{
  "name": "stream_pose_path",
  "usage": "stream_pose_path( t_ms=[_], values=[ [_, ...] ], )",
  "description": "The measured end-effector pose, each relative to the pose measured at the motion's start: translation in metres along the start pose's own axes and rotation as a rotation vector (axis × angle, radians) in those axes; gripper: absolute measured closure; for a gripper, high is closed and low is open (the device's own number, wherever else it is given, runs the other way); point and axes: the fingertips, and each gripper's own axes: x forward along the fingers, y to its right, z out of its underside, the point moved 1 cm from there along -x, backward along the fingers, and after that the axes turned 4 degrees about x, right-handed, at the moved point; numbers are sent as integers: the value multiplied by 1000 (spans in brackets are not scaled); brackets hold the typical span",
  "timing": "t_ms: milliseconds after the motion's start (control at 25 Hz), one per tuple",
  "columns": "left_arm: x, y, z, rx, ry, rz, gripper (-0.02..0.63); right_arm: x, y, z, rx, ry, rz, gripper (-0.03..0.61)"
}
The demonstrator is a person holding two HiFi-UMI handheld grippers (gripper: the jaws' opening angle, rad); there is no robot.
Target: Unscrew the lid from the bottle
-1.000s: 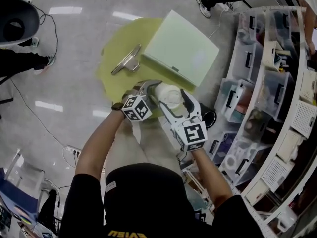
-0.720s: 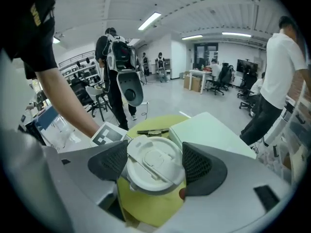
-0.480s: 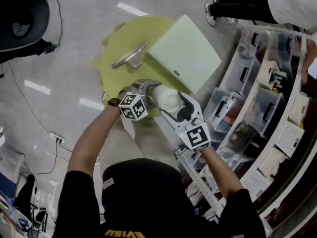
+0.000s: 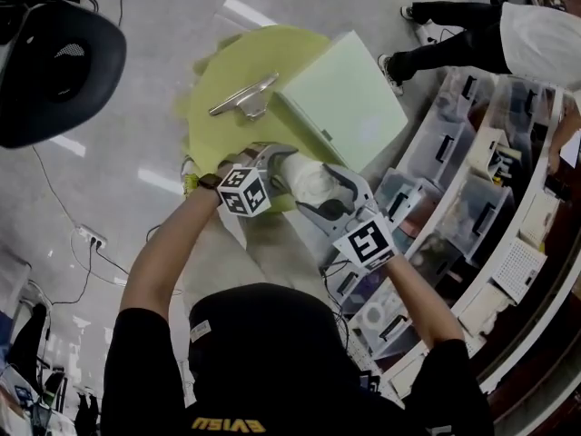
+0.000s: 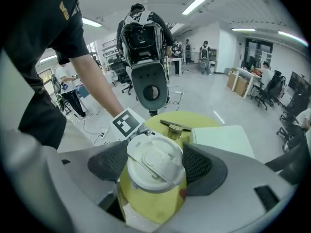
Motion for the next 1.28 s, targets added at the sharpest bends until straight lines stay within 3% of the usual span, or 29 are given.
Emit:
stream_pose_path(
  t_ms=[360,560,680,840,960,1120,1280],
  values=[
    [-4,-1,3,14,-18,-3,239,-1,-4,-2,22,19,32,221],
    [-2,2,4,21,-41,7,242,-14,-10,-6,19,108,93,212],
    [-1,1,6,32,-56,15,244,-31,-8,-10,155,221,221,175],
    [-2,2,8,32,-69,24,247,-36,-4,-3,497,297,428,159],
    [-1,3,10,29,-85,33,249,-32,0,-2,667,343,511,163],
    [-1,2,13,32,-100,42,253,-25,9,-1,729,321,606,164],
    [0,1,16,22,-101,44,255,-15,14,5,730,250,606,209]
  ],
)
